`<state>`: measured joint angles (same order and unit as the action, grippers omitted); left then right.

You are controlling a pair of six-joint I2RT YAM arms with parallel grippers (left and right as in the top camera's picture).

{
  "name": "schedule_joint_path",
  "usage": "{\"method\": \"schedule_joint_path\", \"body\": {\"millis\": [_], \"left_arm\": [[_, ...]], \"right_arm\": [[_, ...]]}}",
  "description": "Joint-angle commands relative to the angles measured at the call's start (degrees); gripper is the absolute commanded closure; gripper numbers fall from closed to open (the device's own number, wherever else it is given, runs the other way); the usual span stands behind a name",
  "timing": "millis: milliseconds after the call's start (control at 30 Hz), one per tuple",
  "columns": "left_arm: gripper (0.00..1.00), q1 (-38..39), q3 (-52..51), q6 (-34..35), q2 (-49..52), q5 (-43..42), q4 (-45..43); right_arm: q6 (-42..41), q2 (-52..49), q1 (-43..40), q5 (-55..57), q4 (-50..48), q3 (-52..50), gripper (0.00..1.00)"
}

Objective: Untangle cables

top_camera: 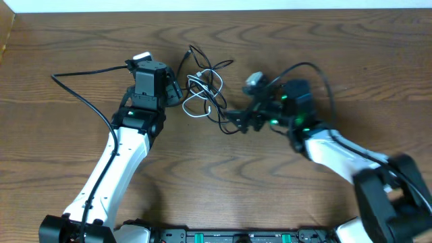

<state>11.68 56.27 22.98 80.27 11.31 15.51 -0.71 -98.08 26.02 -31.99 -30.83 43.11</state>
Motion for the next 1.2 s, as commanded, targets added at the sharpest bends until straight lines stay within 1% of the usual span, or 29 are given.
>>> {"method": "schedule_joint_path", "body": {"millis": [0,100,167,200,267,300,367,433,467,500,533,567,633,733,800,933,967,1167], "left_arm": [[0.22,-0.2,-0.4,0.9,0.4,0.7,1.0],[0.22,-0.2,-0.4,0.9,0.4,-0.1,2.5],[0.22,-0.2,-0.4,0.9,0.4,-1.7,2.7],[0.22,-0.2,-0.4,0.9,0.4,-2.6,2.7],[0.22,-0.2,-0.4,0.9,0.4,-3.4,2.7],[0.22,-0.2,-0.4,0.9,0.4,-3.4,2.7],[0.22,-0.2,-0.4,0.9,0.4,-3.4,2.7],[0.22,-0.2,-0.4,0.9,0.4,-3.3,2.7],[0.22,-0.2,-0.4,0.9,0.4,-3.3,2.7],[0.22,-0.2,-0.4,0.9,0.4,-3.4,2.7],[0.22,-0.2,-0.4,0.9,0.4,-3.4,2.7],[0.22,-0.2,-0.4,0.9,0.4,-3.4,2.7],[0.22,-0.2,-0.4,0.8,0.4,-3.8,2.7],[0.22,-0.2,-0.4,-2.6,0.4,-9.2,2.4],[0.22,-0.1,-0.4,-8.0,0.4,-15.8,2.2],[0.22,-0.1,-0.4,-24.2,0.4,-35.4,1.8],[0.22,-0.1,-0.4,-26.3,0.4,-38.7,1.7],[0.21,0.4,-0.4,-26.8,0.4,-46.0,-2.3]], "right_arm": [[0.0,-5.1,3.5,13.0,-5.9,0.2,0.01],[-3.7,-11.8,6.1,16.0,-14.5,1.4,0.01],[-4.9,-14.7,6.6,16.0,-15.5,2.8,0.02],[-5.2,-16.2,6.8,16.0,-15.7,3.8,0.04],[-6.4,-20.1,7.3,16.0,-15.7,7.1,0.15],[-6.6,-21.0,7.5,15.9,-15.7,8.1,0.17],[-6.6,-22.1,7.6,15.2,-15.6,10.1,0.34],[-6.6,-22.2,7.6,14.2,-15.7,10.8,0.64],[-6.6,-21.8,7.6,13.4,-15.6,11.0,0.83],[-6.6,-21.4,7.6,12.4,-15.6,11.1,0.93],[-6.6,-20.8,7.5,11.6,-15.5,11.1,0.96],[-7.0,-20.0,7.3,10.9,-14.7,11.1,0.98],[-7.0,-17.6,6.6,9.7,-12.2,11.1,0.99],[-6.9,-12.2,5.3,9.3,-6.1,11.1,0.99],[-5.4,-7.3,4.4,9.1,-1.6,11.1,0.99],[-4.4,3.4,2.7,9.1,6.2,11.1,0.99],[-4.4,6.3,2.3,9.1,8.4,11.1,0.99],[-4.3,18.7,0.3,9.2,19.9,11.1,0.99]]}}
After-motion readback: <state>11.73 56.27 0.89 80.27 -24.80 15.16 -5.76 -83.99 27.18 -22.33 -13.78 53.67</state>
